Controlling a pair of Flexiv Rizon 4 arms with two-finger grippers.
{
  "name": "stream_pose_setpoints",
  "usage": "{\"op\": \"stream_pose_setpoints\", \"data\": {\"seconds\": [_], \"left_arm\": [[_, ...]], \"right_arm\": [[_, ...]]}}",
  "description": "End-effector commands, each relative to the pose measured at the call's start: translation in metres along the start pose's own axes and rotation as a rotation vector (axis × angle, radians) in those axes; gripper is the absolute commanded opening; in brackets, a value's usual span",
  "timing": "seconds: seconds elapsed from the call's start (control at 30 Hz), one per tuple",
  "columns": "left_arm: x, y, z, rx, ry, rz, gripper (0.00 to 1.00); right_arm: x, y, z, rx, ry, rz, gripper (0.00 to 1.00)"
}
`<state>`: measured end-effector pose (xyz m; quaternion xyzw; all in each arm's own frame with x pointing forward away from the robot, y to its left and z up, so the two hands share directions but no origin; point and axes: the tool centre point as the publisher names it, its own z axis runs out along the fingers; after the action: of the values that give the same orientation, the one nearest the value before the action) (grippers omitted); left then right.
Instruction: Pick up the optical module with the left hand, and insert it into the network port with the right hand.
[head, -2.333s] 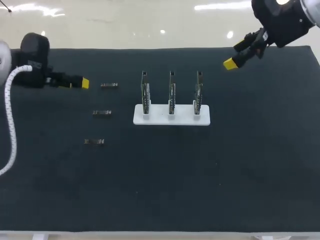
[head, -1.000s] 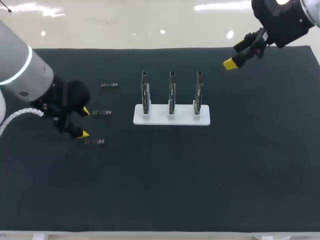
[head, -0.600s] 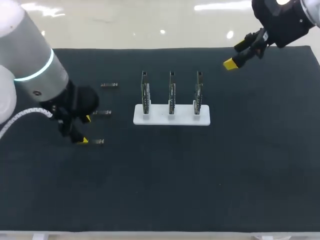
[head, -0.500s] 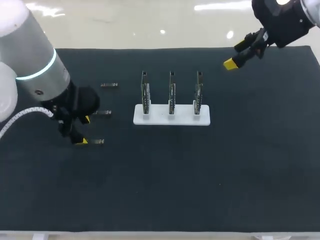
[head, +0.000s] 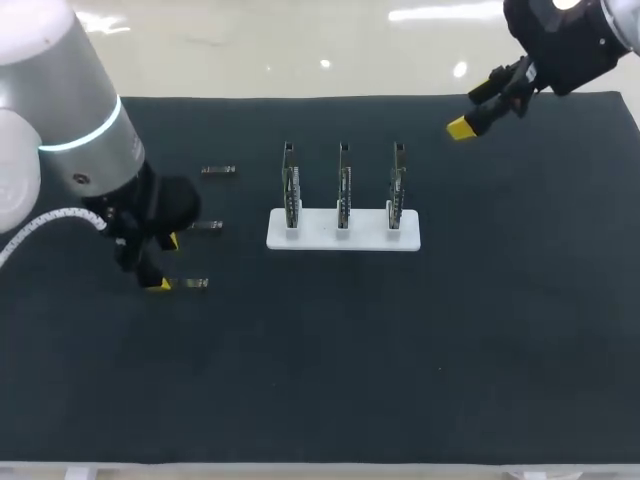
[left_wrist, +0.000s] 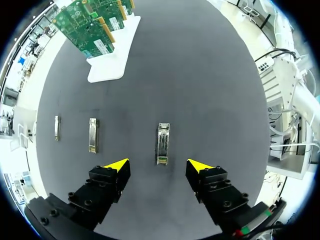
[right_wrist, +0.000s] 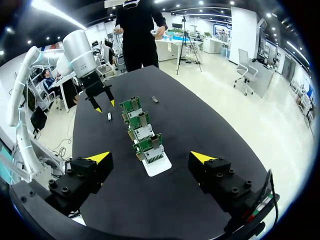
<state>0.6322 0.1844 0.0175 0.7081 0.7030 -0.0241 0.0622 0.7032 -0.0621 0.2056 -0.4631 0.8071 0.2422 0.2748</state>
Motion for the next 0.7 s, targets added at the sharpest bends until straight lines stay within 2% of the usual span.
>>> {"op": "stream_pose_setpoints", "data": {"seconds": [0.03, 0.7], "left_arm": [[0.001, 0.002, 0.007, 0.001, 0.003, -0.004, 1.00], [-0.003, -0.001, 0.019, 0.036, 0.012, -0.016, 1.00]], "right_arm": [[0.000, 0.000, 0.000, -0.002, -0.002, -0.001, 1.00], [0.000, 0.000, 0.000, -0.002, -0.002, -0.001, 1.00]]}}
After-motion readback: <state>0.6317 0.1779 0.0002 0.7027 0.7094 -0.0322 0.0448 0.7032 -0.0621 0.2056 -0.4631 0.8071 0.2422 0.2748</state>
